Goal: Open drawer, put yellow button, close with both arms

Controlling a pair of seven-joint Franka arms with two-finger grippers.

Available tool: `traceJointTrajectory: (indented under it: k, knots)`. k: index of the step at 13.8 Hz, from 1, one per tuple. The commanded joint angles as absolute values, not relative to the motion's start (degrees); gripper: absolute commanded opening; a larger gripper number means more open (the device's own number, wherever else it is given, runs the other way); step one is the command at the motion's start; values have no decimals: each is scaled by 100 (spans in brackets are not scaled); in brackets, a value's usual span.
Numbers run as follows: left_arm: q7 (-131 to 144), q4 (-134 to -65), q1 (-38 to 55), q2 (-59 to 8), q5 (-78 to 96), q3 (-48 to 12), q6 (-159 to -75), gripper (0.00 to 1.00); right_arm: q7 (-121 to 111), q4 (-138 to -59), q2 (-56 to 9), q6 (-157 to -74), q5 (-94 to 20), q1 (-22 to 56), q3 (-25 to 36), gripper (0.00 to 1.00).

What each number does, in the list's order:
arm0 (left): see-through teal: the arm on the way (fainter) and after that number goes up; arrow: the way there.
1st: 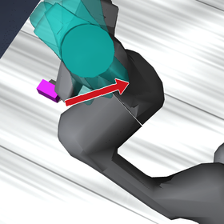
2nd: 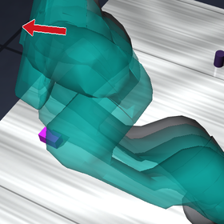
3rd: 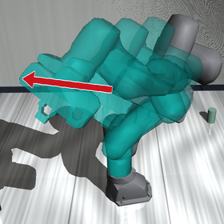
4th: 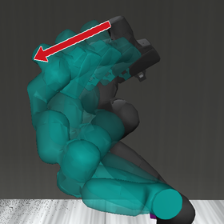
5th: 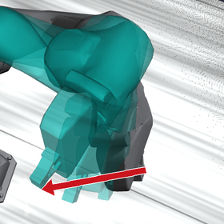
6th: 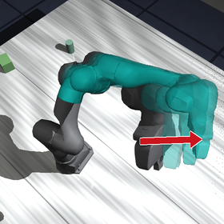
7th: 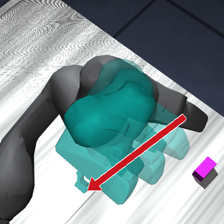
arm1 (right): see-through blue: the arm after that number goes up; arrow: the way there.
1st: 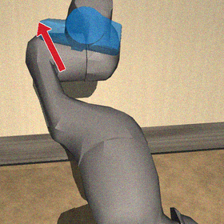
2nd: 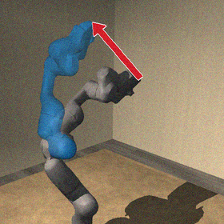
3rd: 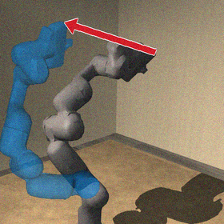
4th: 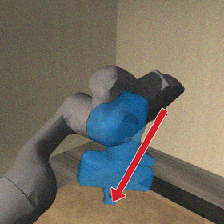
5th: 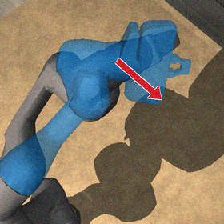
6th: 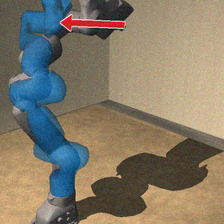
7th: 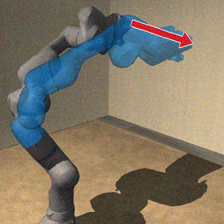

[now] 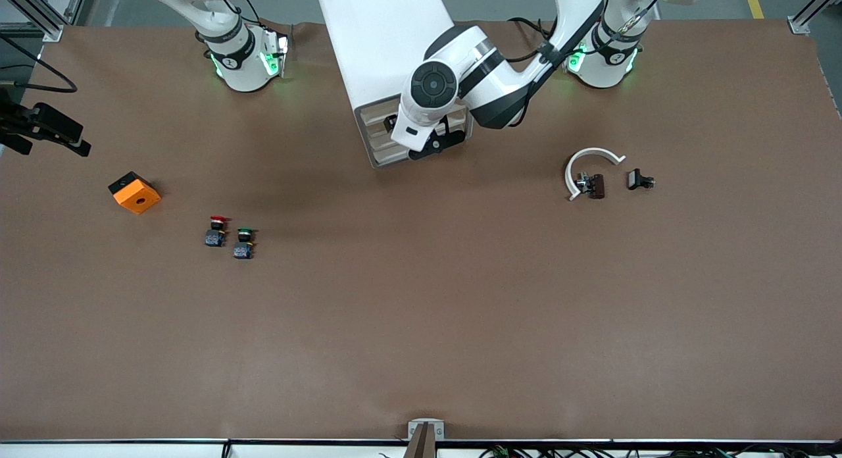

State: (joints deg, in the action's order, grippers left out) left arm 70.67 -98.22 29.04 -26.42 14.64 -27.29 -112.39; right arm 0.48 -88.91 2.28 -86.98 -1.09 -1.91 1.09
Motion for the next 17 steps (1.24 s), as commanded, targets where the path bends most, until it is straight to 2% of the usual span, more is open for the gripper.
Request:
traceJointTrajectory:
  k: [1, 5, 7, 12, 17]
  knots:
    - [7049, -9580, 2874, -2830, 1512, -2681, -11215, 100, -9, -8763, 167, -8613, -18, -299, 18, 100]
    - [7084, -9274, 2743, -2769, 969, -2287, -11145, 100, -9, -8754, 167, -8613, -18, -299, 18, 100]
    - [7075, -9098, 2524, -2655, 556, -2066, -10830, 100, -9, -8754, 167, -8613, -18, -299, 18, 100]
    - [6927, -8843, 1338, -2479, -886, -2048, -10582, 100, -9, -8754, 167, -8613, -18, -299, 18, 100]
    - [6742, -8386, 265, -2278, -1448, -1977, -10310, 100, -17, -8754, 167, -8613, -18, -299, 18, 100]
